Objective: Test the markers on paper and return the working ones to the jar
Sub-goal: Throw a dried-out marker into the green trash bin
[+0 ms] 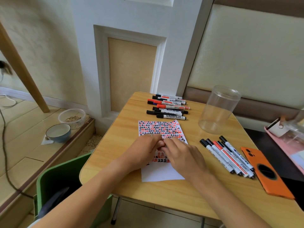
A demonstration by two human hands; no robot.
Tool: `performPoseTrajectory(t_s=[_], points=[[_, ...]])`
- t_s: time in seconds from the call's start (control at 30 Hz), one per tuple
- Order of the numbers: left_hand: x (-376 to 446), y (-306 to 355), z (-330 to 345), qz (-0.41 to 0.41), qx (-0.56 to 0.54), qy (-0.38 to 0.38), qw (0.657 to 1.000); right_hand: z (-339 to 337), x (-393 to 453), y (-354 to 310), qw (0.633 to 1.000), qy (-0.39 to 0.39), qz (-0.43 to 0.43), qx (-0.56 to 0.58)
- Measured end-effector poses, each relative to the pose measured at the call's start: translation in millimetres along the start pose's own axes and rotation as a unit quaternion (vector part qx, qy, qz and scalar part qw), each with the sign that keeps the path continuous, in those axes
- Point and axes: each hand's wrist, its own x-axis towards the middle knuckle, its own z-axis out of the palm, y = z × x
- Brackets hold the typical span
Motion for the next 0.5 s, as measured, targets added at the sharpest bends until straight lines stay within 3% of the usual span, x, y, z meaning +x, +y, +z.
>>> performPoseTrajectory(t_s=[0.23,0.4,0.5], points=[[-2,4,-5,0.036,0.040,0.005,0.999,-6,-2,6,0.992,-0.089,0.053,0.072],[-1,0,-10,0.005,0.070,-0.006,0.998,-3,-6,6,0.988,-0.097,0.100,0.071],[1,-9,-18,-0.025,0.063,0.024,0.997,2,-11,5,0.983,-0.122,0.132,0.049]])
